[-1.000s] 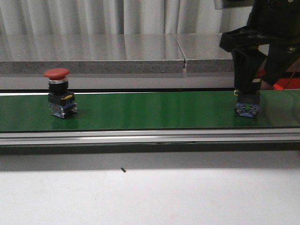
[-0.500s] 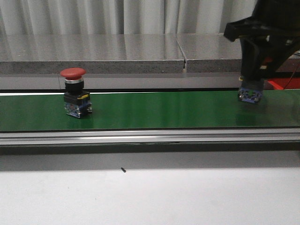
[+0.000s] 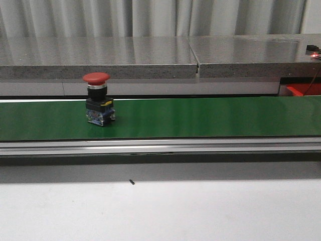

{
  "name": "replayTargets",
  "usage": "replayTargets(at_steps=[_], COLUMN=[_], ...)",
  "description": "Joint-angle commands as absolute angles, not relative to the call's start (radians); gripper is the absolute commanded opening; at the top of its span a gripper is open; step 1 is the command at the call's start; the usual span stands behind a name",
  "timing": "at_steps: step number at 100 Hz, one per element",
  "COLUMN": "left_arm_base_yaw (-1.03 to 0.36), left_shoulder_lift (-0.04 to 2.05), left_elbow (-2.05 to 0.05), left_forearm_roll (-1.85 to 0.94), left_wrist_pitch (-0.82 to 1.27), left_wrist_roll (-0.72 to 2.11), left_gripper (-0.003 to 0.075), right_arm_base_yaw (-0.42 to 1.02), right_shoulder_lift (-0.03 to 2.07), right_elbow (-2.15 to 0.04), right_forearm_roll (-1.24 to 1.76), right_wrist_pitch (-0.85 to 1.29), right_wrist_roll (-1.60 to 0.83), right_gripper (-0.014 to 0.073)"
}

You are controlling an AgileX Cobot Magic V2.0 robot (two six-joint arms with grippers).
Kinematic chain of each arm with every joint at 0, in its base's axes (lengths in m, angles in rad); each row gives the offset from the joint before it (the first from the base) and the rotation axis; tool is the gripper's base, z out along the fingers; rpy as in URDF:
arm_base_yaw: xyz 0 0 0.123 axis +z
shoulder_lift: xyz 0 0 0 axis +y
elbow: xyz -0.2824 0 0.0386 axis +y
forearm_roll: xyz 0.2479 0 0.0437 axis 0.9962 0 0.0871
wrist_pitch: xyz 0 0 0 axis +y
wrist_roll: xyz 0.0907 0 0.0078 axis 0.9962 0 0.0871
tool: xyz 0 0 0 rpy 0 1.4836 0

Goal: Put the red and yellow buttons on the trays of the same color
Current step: 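Lower the red button onto the red tray and open the right gripper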

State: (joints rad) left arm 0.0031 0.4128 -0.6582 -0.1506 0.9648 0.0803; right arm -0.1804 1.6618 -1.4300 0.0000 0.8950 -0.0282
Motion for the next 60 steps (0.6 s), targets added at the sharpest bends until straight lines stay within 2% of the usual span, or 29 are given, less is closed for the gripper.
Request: replayTargets(at_steps=[1, 20, 60], left_arm_base_yaw=[-0.005, -0.005, -0.005], left_shoulder_lift=[0.421, 0.421, 0.421], left_elbow=[-0.685, -0.685, -0.685], left_forearm_roll=[-0.167, -0.167, -0.167], left_wrist_pitch=[0.903, 0.903, 0.903], left_wrist_roll=[0.08, 0.08, 0.08], left_gripper=[-0.002, -0.002, -0.002], right_arm_base_yaw=[-0.228, -0.291, -0.3], right_shoulder_lift=[1.639, 1.717, 1.966], right_elbow=[-1.465, -1.52, -1.767], right_forearm_roll=[-0.007, -0.01, -0.015], right_wrist_pitch=[0.845, 0.844, 0.85], right_wrist_roll=[-0.037, -0.037, -0.036], right_gripper=[0.0141, 0.0141, 0.014])
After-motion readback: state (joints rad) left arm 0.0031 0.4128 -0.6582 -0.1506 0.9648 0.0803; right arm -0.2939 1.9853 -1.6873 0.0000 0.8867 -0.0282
